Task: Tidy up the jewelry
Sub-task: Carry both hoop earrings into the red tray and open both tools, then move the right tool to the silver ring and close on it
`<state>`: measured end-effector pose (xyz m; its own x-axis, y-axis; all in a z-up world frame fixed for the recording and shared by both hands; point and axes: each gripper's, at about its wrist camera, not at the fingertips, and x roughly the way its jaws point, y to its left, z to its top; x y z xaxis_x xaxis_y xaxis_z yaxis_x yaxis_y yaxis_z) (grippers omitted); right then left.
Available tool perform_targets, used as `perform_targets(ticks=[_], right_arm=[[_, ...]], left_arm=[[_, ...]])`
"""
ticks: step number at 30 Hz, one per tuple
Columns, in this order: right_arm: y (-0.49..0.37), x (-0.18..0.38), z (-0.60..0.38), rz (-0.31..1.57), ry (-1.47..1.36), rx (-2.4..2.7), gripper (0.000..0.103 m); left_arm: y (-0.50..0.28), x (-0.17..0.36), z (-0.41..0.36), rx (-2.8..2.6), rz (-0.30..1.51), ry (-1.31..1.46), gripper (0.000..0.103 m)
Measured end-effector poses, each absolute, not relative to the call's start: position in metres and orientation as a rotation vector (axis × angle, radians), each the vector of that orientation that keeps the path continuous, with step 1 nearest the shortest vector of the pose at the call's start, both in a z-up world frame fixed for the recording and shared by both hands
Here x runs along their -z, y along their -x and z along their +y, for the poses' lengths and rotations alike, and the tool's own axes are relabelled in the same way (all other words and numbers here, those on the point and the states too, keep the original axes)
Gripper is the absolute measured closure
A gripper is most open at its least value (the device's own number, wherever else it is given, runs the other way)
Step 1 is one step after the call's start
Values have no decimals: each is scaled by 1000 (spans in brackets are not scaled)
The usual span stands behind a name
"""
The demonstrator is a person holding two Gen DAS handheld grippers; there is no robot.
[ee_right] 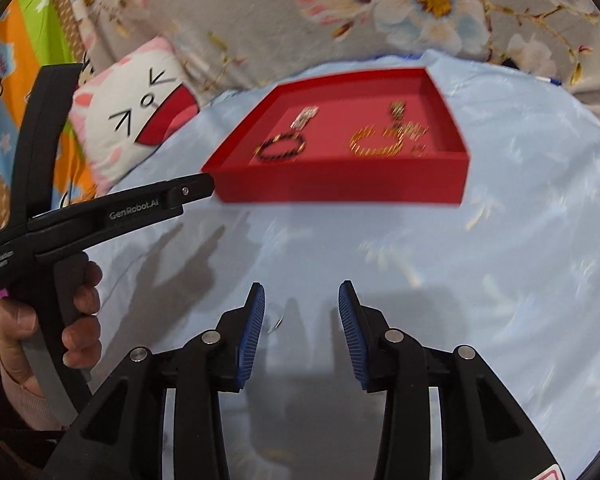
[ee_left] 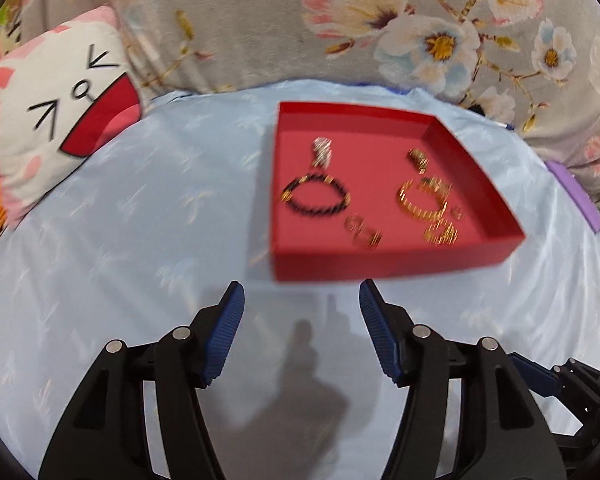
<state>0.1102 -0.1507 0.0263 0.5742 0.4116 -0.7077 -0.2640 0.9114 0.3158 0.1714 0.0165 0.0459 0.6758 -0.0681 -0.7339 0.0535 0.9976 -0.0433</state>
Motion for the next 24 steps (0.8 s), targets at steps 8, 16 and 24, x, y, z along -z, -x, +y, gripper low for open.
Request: perform_targets(ticks=[8,16,24], right_arm=[[-104,-10,-126,925,-167,-413,65],[-111,-6,-109,922,-69,-365,75],[-112,-5,-110,917,-43,-351,83]], left_arm=[[-127,-27,37,50,879,56,45],[-119,-24,35,40,877,19,45],[-121,-22,33,47,886,18,45]])
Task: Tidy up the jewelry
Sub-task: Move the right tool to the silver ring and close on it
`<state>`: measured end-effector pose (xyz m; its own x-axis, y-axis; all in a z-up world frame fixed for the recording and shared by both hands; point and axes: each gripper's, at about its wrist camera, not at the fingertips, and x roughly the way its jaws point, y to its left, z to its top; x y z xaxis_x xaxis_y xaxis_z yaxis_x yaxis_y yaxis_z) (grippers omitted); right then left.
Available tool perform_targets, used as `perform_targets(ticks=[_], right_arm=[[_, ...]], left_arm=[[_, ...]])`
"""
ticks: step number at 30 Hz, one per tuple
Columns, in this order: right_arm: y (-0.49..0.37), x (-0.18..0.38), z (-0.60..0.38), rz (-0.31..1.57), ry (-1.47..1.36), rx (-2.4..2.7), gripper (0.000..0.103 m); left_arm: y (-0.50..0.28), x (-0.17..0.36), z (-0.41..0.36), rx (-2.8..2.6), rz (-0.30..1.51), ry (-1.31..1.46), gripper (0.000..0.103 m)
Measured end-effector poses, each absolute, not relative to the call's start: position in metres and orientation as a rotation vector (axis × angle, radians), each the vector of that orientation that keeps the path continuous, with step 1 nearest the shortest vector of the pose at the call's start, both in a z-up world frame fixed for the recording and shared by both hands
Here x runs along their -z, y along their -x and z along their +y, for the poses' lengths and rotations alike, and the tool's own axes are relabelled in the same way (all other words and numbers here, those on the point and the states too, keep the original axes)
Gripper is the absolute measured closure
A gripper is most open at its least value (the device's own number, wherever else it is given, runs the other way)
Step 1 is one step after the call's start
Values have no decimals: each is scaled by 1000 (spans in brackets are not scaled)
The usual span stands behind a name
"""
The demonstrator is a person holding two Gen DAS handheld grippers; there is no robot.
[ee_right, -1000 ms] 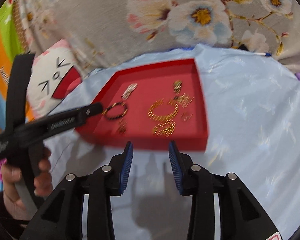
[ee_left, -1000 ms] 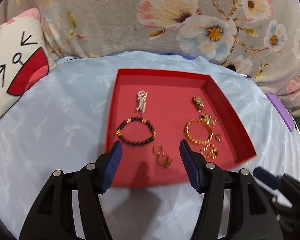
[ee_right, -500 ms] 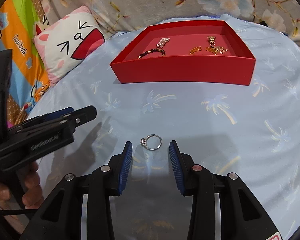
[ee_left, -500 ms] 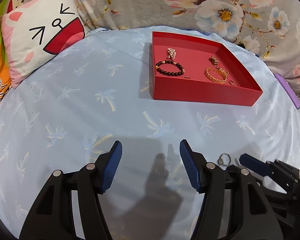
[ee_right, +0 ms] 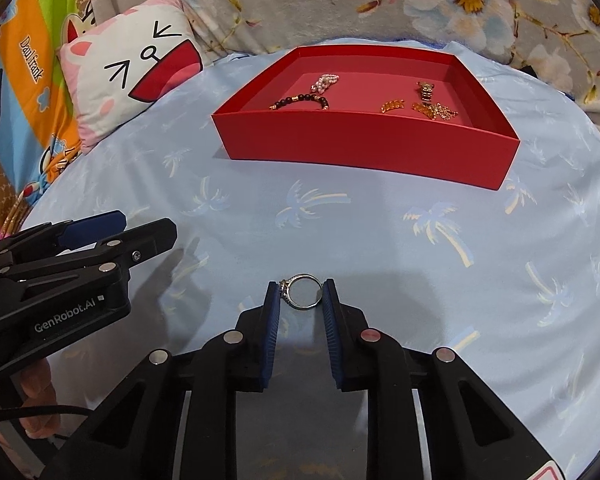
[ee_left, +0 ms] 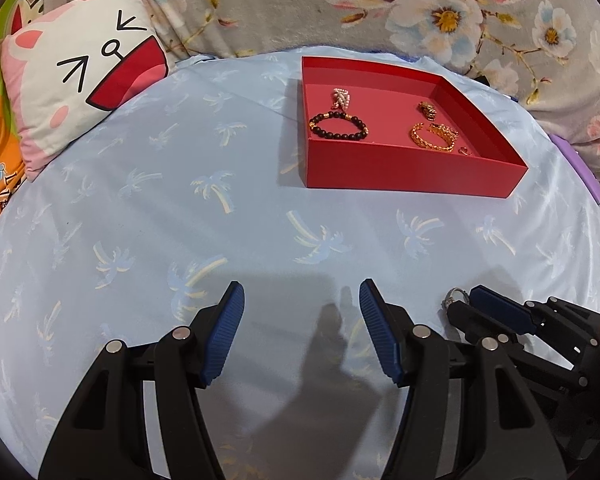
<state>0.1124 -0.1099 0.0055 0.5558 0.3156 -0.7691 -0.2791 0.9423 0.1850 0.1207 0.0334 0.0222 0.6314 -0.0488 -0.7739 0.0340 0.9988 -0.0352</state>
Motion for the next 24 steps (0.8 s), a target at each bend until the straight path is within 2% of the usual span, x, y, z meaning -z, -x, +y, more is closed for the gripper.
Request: perform_targets(ticks=[2,14,15,17,19,20,22,24], right_arm=[[-112,-7,-111,913,-56,-359,103],[-110,-15,-135,893,-106,-330,103],[-110,-15,-137,892,-107,-321,102],[-112,-16,-140,893,-115,-311,92],[-114,-14,-139,903,-120,-313,73],[-114,-14,-138,902,-117,-317,72],[-115,-12,-131,906,-92,-324,69],[-119,-9,-126,918,-78,-327,69]], left_arm=[[-120,-23,32,57,882,15,46],[-126,-25,20,96,887,10,47],[-126,-24,20,99,895,9,47],[-127,-21,20,105,908,14,46],[-127,-19,19,111,915,15,46],[-127,-18,18,110,918,13,45],[-126,-16,18,111,920,11,37],[-125,-15,17,108,918,9,37]])
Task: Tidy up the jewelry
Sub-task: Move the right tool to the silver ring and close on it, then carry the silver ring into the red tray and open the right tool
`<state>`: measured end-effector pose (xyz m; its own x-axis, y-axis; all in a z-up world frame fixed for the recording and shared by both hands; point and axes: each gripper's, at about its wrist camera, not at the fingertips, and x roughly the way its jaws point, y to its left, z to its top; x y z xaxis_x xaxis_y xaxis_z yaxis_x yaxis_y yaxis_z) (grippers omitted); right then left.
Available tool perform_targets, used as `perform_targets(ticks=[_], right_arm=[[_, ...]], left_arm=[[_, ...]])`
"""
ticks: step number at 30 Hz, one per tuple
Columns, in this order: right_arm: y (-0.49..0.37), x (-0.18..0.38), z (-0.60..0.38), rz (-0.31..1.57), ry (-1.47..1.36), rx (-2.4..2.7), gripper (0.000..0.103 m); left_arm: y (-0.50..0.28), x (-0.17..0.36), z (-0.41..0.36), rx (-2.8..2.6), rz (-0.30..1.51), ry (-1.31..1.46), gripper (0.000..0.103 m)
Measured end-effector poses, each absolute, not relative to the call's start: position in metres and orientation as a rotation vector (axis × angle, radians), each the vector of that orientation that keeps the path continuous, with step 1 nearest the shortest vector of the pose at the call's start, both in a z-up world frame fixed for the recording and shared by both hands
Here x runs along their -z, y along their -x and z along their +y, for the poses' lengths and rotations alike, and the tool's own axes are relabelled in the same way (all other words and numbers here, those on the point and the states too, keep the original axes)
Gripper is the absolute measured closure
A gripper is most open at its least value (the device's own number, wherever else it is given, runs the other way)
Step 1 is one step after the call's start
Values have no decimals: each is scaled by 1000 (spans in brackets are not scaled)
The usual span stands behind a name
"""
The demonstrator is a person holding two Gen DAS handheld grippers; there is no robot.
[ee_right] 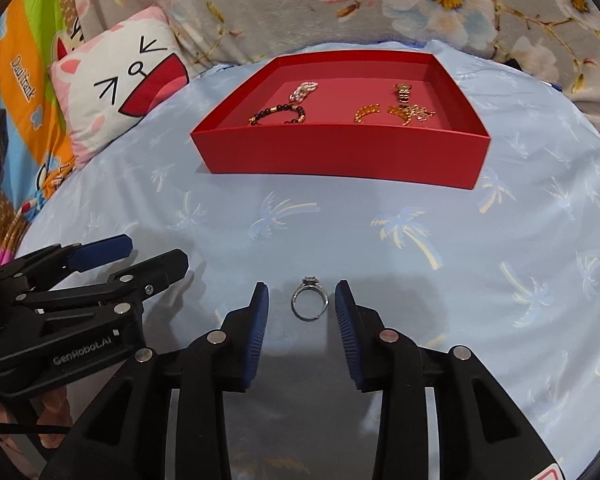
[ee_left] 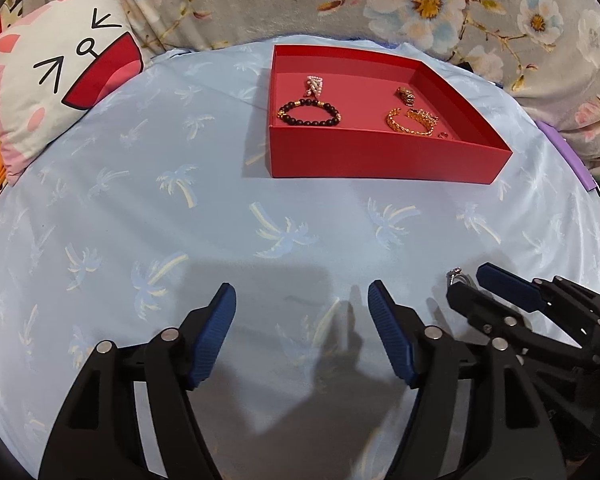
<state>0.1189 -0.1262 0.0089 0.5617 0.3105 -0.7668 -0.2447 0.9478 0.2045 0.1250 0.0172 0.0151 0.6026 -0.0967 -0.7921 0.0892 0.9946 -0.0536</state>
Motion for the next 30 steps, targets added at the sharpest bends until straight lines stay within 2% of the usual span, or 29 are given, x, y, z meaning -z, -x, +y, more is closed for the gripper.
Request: perform_targets(ticks=[3,4,14,16,17,19,21,24,30], right_arm=[[-122,-5,-123,917,-61,-316,74],[-123,-5,-122,913,-44,-304,83],[-119,-9,-131,894,-69,-284,84],[-116,-17,-136,876,-83,-283,84],[-115,-20,-138,868,-87,-282,84],[-114,-28,-141,851,-95,-283,84],[-114,-37,-144,834,-97,-282,84],[-121,-53,-151,807,-103,-282,84],[-158,-81,-168,747,-111,-246,84]], left_arm=[[-125,-14,17,109,919,7,37],[-125,-14,17,108,919,6,37],[-124,-14,19,118,926,19,37],[-123,-15,18,129,925,23,44],[-124,-15,17,136,927,22,53],[-126,-15,13,151,935,25,78],[-128,-15,11,167,946,30,96],[-133,-20,5,182,933,15,103],[-157,-54,-8,182,843,-28,103]])
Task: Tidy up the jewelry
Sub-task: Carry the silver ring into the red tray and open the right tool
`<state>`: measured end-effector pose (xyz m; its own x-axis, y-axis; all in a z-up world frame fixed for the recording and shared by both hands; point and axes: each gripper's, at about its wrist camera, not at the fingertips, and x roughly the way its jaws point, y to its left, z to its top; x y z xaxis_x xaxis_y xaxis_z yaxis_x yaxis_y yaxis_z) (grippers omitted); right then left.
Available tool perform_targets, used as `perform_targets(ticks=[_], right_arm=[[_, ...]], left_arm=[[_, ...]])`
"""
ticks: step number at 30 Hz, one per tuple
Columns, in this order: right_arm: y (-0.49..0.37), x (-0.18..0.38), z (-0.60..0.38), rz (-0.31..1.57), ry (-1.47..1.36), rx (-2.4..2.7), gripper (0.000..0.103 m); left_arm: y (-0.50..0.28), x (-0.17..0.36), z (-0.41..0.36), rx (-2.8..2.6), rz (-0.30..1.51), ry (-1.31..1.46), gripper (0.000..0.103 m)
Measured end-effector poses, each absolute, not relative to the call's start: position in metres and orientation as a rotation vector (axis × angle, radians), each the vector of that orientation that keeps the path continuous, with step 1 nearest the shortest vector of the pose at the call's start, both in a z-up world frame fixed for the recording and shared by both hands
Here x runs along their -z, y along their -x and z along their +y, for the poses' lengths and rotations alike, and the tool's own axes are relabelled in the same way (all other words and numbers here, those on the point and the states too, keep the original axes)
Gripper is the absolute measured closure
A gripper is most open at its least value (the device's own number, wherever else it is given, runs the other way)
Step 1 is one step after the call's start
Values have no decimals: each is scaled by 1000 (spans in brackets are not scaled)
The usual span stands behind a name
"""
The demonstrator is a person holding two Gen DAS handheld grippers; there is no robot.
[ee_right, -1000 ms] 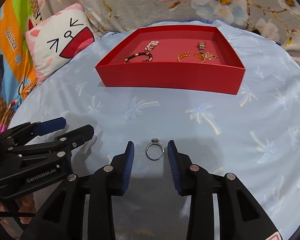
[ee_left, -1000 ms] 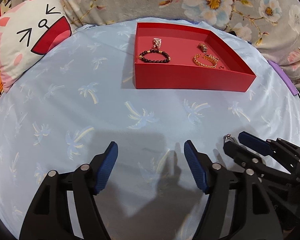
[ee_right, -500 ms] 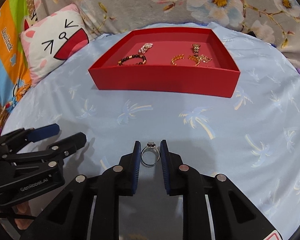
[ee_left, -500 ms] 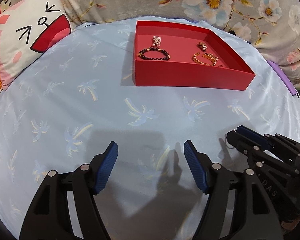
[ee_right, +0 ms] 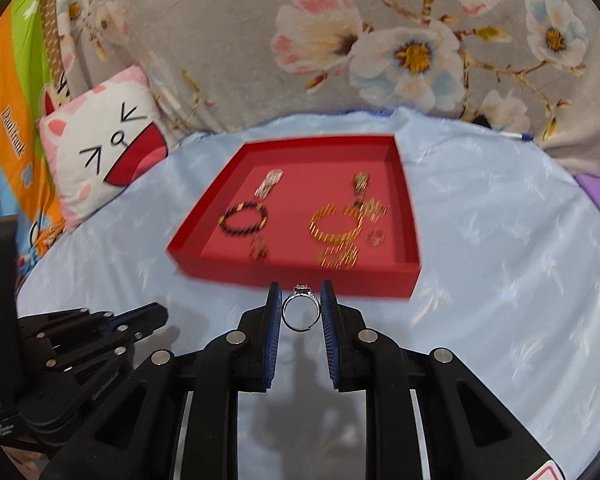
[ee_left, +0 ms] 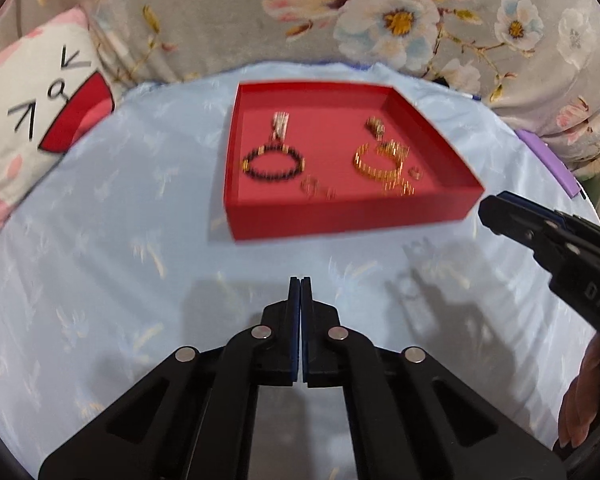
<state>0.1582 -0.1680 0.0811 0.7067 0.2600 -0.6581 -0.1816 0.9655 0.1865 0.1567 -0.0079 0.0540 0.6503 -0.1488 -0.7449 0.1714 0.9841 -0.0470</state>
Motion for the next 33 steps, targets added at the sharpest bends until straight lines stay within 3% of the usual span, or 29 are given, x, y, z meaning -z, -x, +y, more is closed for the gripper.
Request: perform_targets(ticks=[10,15,17,19,20,23,33], right_arm=[[-266,-86,-178,759,-163,-236,82],[-274,-76,-181,742,-203,-205,59],[-263,-77,-183,723,-206,-195,54],[-252,-79,-184,710,-186,-176,51],[-246,-80,-183,707,-178,-170,50],[-224,-82,-178,702,-155,-161,43],[-163,-71,-178,732,-157,-108,41]], left_arm=[[-253,-87,-32,163,769,-11,103],[-276,-73,-34,145,809,4,102],[-273,-70,-31,129,808,3,92],[-267,-70,-29,124,800,6,69],[-260,-71,-28,120,791,6,65],[-245,-72,-32,116,776,-24,61],[-192,-65,-36,98,802,-49,59]])
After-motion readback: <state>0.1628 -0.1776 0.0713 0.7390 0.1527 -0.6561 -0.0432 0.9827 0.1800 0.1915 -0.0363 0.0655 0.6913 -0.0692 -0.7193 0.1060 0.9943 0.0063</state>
